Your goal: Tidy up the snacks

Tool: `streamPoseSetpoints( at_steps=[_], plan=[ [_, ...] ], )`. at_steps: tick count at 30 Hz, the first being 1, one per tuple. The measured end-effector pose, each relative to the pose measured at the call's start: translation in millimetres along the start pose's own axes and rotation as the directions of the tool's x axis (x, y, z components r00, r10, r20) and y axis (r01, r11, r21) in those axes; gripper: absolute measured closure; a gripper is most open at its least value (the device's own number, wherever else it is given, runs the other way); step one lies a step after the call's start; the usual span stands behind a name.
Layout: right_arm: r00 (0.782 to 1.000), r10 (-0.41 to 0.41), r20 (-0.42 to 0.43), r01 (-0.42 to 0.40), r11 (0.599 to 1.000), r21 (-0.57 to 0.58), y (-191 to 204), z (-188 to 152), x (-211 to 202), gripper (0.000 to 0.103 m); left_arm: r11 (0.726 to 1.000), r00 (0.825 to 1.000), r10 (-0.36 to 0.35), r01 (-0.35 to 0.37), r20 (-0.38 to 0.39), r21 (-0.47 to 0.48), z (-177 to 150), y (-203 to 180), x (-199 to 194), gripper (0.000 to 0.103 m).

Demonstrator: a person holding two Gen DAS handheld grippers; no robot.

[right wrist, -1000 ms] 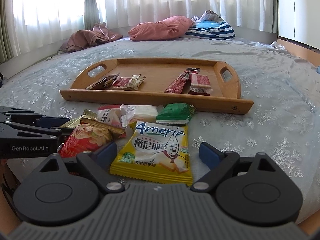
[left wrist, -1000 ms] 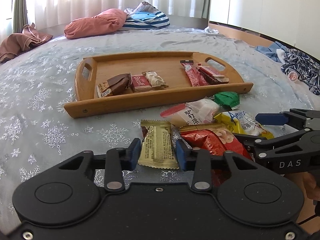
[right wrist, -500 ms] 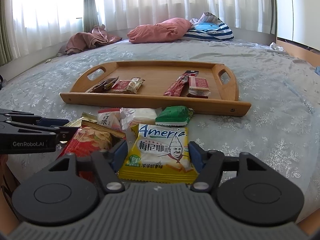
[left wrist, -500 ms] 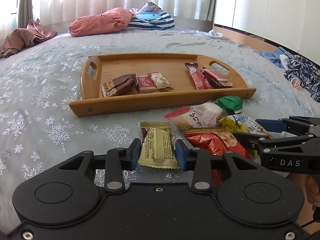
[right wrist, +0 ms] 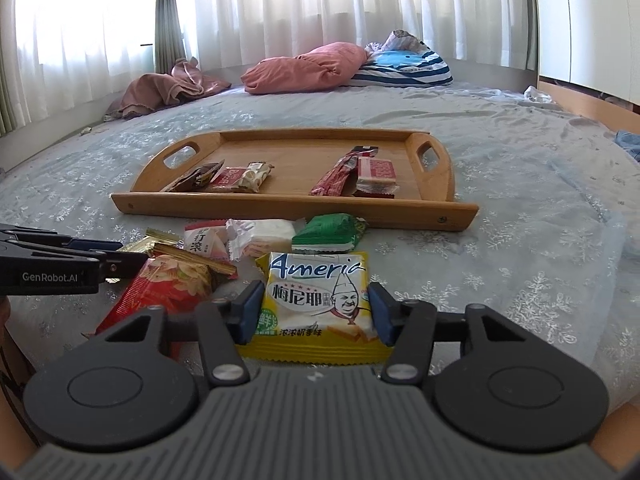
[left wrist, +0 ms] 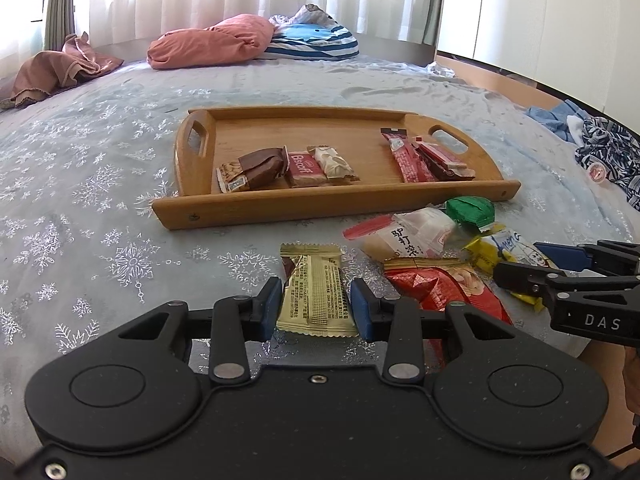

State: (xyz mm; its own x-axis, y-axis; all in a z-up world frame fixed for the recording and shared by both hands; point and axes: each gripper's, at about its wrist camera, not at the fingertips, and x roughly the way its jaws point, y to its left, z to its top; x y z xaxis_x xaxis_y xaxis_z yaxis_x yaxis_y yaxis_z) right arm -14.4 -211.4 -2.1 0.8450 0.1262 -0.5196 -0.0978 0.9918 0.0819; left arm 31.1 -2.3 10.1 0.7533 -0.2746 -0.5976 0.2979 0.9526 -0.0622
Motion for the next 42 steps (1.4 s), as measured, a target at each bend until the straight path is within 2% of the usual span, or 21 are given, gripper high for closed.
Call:
streamPoseSetpoints(
  at_steps=[21,24,35,42],
  plan=[
    [0.997,-0.067,0.046,0.066,0.997,0.041,-16.0,8.3,-14.6,0.045,0.999,0.999,0.022,-0.021,0.028,-0.030,8.5,7.2,-9.4,0.070],
    [0.996,-0.074,0.052,0.072,0.996,0.045,-16.9,9.7,-15.7,0.045,0.999,0.999,0.024,-0.023,0.024,-0.035,8.8,8.6,-9.3,0.075],
    [0.995,-0.086,0.049,0.084,0.995,0.057,-17.5,8.4,-13.6,0.045,0.999,0.999,0.045,-0.045,-0.012,-0.030,1.9,8.3,-3.0,0.074],
    [0.995,-0.096,0.039,0.093,0.993,0.067,-19.0,7.7,-10.9,0.045,0.998,0.998,0.057,-0.058,-0.028,-0.037,6.0,6.4,3.6,0.055]
  ],
)
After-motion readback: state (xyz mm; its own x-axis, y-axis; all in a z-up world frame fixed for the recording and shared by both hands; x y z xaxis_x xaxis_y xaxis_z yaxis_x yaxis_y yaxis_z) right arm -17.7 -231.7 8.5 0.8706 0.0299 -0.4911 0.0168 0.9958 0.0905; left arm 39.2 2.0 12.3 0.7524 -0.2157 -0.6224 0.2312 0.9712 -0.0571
